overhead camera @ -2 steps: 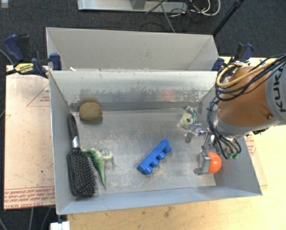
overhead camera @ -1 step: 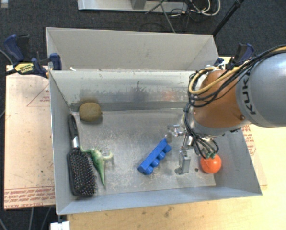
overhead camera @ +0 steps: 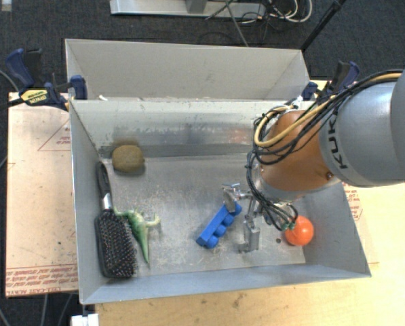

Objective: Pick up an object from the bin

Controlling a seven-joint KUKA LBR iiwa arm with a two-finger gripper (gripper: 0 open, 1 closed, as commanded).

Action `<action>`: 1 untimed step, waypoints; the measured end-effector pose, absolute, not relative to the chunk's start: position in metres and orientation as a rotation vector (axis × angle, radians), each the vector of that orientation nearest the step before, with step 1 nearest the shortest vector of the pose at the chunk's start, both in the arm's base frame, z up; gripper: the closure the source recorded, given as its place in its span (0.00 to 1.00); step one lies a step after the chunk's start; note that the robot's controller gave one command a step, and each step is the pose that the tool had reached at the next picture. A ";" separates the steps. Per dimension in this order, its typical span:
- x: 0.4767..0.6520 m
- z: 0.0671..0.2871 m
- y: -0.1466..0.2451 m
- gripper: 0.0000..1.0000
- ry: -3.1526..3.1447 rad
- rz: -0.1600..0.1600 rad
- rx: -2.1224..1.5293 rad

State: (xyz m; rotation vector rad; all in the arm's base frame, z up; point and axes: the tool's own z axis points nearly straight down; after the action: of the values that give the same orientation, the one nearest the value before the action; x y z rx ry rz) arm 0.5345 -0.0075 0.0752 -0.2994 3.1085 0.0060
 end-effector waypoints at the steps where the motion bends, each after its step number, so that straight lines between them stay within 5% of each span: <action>1: 0.553 0.075 0.023 0.00 3.110 -0.003 -0.357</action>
Offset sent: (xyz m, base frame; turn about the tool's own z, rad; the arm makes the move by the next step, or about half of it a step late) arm 0.0431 0.0671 -0.0052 -0.1117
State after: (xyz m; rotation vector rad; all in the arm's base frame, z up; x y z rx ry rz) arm 0.5533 0.0226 0.0753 -0.3570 3.1098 -0.0028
